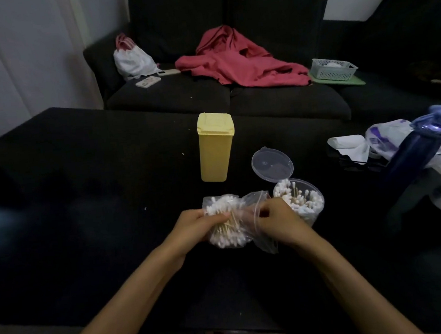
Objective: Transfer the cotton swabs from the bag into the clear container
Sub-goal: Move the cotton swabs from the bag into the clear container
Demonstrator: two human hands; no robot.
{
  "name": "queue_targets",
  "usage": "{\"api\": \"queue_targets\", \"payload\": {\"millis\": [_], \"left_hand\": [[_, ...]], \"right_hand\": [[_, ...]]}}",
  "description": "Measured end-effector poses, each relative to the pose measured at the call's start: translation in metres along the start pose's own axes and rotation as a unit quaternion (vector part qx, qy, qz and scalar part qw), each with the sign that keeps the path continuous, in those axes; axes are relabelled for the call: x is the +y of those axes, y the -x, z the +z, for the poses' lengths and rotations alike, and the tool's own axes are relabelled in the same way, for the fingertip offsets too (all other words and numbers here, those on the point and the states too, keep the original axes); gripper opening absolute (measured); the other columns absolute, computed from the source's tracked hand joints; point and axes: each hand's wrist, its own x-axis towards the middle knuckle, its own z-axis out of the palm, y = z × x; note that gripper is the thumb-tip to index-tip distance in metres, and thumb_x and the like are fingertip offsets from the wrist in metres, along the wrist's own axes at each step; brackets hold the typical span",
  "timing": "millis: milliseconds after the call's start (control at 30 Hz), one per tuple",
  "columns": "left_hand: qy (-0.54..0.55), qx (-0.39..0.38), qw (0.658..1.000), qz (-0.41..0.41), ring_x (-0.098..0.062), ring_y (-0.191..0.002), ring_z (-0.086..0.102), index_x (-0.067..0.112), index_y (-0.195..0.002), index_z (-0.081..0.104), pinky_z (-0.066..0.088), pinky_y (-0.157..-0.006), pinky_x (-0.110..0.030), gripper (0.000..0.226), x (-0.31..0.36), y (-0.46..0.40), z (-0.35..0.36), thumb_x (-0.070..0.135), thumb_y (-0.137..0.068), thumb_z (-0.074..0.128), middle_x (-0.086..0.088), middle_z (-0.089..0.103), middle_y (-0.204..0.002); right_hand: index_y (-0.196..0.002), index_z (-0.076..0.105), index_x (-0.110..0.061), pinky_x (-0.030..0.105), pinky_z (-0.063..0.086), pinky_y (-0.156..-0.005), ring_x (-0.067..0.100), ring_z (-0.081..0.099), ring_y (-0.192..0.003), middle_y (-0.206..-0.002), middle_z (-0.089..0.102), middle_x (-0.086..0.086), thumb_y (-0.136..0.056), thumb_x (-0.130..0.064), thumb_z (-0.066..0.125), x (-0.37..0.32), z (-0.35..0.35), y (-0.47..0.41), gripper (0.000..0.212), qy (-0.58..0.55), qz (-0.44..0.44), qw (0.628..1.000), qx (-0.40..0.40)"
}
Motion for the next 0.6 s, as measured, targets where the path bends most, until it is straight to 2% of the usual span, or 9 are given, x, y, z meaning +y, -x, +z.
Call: {"api": "queue_targets", "payload": {"millis": [67,133,200,300,367,467,600], "left_hand": [[-0.009,-0.009,1.000,0.006,-0.007,-0.081,0.071,0.014,-0.101,0.071,0.053,-0.063,-0.013,0.017,0.0005,-0.0001,-0.0003,0.021,-0.087,0.065,-0.001,0.075,-0.092],[-0.018,-0.016,1.000,0.013,-0.006,-0.079,0.071,0.016,-0.096,0.071,0.054,-0.064,-0.013,0.013,0.0001,0.0006,0.0009,0.021,-0.090,0.062,-0.001,0.075,-0.091],[-0.035,-0.022,0.999,0.018,-0.008,-0.083,0.071,0.014,-0.100,0.070,0.056,-0.069,-0.016,0.016,-0.0013,0.0007,0.0028,0.021,-0.092,0.059,-0.002,0.074,-0.094],[-0.039,-0.014,0.999,0.023,-0.013,-0.090,0.069,0.010,-0.115,0.061,0.058,-0.070,-0.020,0.025,-0.0024,-0.0002,0.0040,0.019,-0.091,0.060,-0.007,0.070,-0.106],[-0.044,0.003,0.999,0.023,-0.014,-0.094,0.067,0.010,-0.120,0.055,0.058,-0.070,-0.021,0.032,-0.0030,-0.0017,0.0037,0.016,-0.089,0.063,-0.008,0.067,-0.110],[-0.060,-0.001,0.998,0.025,-0.010,-0.092,0.067,0.013,-0.118,0.059,0.056,-0.071,-0.020,0.032,-0.0025,-0.0031,0.0028,0.013,-0.087,0.064,-0.003,0.068,-0.106],[-0.061,-0.023,0.998,0.019,-0.007,-0.087,0.066,0.016,-0.104,0.066,0.054,-0.068,-0.014,0.022,0.0050,-0.0053,0.0011,0.004,-0.086,0.059,-0.001,0.069,-0.101]], "right_hand": [[-0.076,0.076,-0.005,0.046,0.057,-0.072,0.031,0.070,-0.073,-0.075,0.072,0.018,-0.076,-0.032,0.075,-0.0008,-0.0014,0.0016,0.027,-0.006,-0.002,1.000,0.027],[-0.073,0.076,-0.008,0.051,0.056,-0.071,0.034,0.069,-0.074,-0.071,0.072,0.015,-0.071,-0.034,0.079,-0.0015,-0.0019,0.0026,0.026,-0.004,0.002,0.998,0.058],[-0.069,0.077,-0.010,0.049,0.056,-0.072,0.031,0.070,-0.074,-0.070,0.072,0.013,-0.071,-0.029,0.080,-0.0023,-0.0026,0.0036,0.019,-0.011,0.011,0.998,0.063],[-0.067,0.076,-0.019,0.046,0.057,-0.073,0.023,0.070,-0.071,-0.068,0.073,0.008,-0.072,-0.027,0.079,-0.0030,-0.0039,0.0036,0.010,-0.016,0.020,0.998,0.050],[-0.066,0.075,-0.022,0.037,0.057,-0.072,0.016,0.067,-0.068,-0.069,0.073,0.006,-0.073,-0.028,0.079,-0.0046,-0.0039,0.0056,0.010,-0.023,0.030,0.999,0.016],[-0.074,0.076,-0.013,0.029,0.054,-0.067,0.017,0.067,-0.069,-0.075,0.073,0.011,-0.074,-0.028,0.078,-0.0052,-0.0018,0.0065,0.015,-0.011,0.044,0.999,-0.028],[-0.079,0.074,0.000,0.028,0.048,-0.061,0.015,0.058,-0.064,-0.079,0.070,0.021,-0.077,-0.018,0.075,-0.0025,-0.0023,0.0019,0.018,-0.012,0.041,0.999,-0.019]]}}
